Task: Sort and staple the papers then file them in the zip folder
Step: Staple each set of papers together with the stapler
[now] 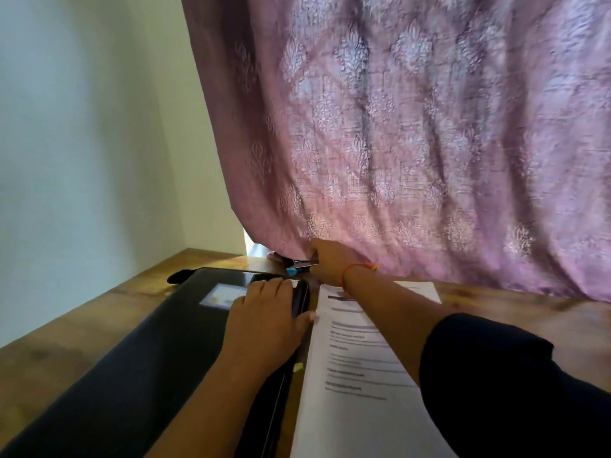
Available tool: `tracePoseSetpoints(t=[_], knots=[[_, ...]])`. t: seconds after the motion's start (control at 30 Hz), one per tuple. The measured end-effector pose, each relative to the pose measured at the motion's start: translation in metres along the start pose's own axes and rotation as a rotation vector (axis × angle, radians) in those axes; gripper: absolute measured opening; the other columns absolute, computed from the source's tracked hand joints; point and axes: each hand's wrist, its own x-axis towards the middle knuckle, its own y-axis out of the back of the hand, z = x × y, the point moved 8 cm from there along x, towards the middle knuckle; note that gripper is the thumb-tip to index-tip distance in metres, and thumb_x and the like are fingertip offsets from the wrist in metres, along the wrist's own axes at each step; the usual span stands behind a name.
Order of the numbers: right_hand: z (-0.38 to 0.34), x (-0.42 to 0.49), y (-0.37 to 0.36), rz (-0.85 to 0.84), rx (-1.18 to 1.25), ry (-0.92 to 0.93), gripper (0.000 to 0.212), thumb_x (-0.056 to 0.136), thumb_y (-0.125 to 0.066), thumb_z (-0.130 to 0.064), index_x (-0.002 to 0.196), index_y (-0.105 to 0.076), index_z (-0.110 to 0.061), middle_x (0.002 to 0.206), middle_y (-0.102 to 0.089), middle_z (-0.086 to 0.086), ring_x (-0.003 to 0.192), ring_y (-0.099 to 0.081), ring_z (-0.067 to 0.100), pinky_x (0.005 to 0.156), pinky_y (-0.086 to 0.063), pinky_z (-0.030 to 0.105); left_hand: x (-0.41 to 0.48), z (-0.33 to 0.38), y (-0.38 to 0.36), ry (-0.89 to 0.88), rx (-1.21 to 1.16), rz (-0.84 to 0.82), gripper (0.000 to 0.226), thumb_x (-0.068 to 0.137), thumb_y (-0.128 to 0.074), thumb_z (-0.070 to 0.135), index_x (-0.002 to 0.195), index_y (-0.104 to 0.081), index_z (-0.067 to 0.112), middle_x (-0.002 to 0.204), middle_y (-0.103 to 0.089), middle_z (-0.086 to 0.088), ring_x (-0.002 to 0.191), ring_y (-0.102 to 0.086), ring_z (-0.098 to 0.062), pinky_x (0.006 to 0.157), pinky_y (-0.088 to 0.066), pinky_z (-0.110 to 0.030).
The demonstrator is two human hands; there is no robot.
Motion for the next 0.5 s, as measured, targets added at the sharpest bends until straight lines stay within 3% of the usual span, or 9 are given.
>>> tracePoseSetpoints(t=[0.1, 0.27, 0.5], knots=[[-0.002, 0.005, -0.012, 0.013, -0.010, 0.009, 0.022, 0.080, -0.066, -0.014, 0.101, -0.058, -0.017, 0.094, -0.061, 0.003, 0.089, -0.055, 0.022, 0.070, -0.041, 0.030, 0.000, 0.001, -0.001, -0.007, -0.005, -0.005, 0.060, 0.096, -0.045, 0.065, 0.142, -0.042, 0.027, 0.147, -0.049, 0.004, 0.136, -0.043, -0.017, 0.111, -0.041, -0.039], [-0.007, 0.012, -0.021, 0.037, 0.028, -0.017, 0.020, 0.086, -0.064, -0.008, 0.105, -0.059, -0.014, 0.099, -0.065, 0.005, 0.094, -0.059, 0.022, 0.085, -0.047, 0.033, 0.000, -0.004, 0.000, -0.001, 0.000, -0.011, 0.059, 0.096, -0.045, 0.066, 0.140, -0.044, 0.027, 0.144, -0.051, 0.004, 0.133, -0.044, -0.018, 0.109, -0.043, -0.040], [-0.001, 0.005, -0.019, 0.015, 0.119, -0.054, 0.016, 0.083, -0.065, -0.006, 0.096, -0.060, -0.015, 0.094, -0.068, 0.007, 0.091, -0.064, 0.025, 0.088, -0.053, 0.042, -0.001, -0.002, -0.004, -0.028, 0.048, -0.105, 0.057, 0.096, -0.044, 0.065, 0.137, -0.048, 0.026, 0.140, -0.054, 0.004, 0.130, -0.047, -0.017, 0.107, -0.042, -0.039]])
